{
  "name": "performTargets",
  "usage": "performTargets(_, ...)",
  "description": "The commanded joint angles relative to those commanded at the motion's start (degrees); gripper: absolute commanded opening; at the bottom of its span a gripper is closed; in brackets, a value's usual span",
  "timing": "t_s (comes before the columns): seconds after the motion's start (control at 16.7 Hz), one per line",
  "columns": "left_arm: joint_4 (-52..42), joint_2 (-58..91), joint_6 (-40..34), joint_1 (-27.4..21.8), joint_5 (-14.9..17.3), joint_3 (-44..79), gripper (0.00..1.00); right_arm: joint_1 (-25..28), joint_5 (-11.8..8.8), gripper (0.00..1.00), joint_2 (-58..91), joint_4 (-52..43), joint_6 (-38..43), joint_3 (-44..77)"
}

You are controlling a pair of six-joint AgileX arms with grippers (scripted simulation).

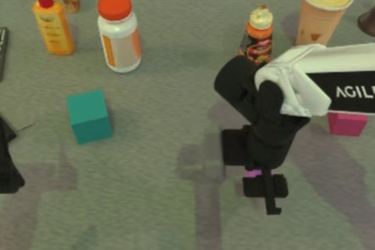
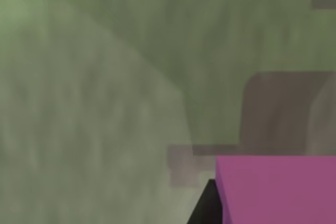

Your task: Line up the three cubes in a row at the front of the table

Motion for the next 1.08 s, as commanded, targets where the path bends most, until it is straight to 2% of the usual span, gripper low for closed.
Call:
performTargets(0.3, 0.0, 0.0, 0.0, 0.0, 0.0, 0.0, 1.00, 0.1, 0.0, 0.00, 0.3, 0.7, 0.0, -0.5)
performTargets(1.08, 0.0, 0.0, 0.0, 0.0, 0.0, 0.0, 1.00, 0.1, 0.0, 0.98, 0.3, 0.7, 0.0, -0.5)
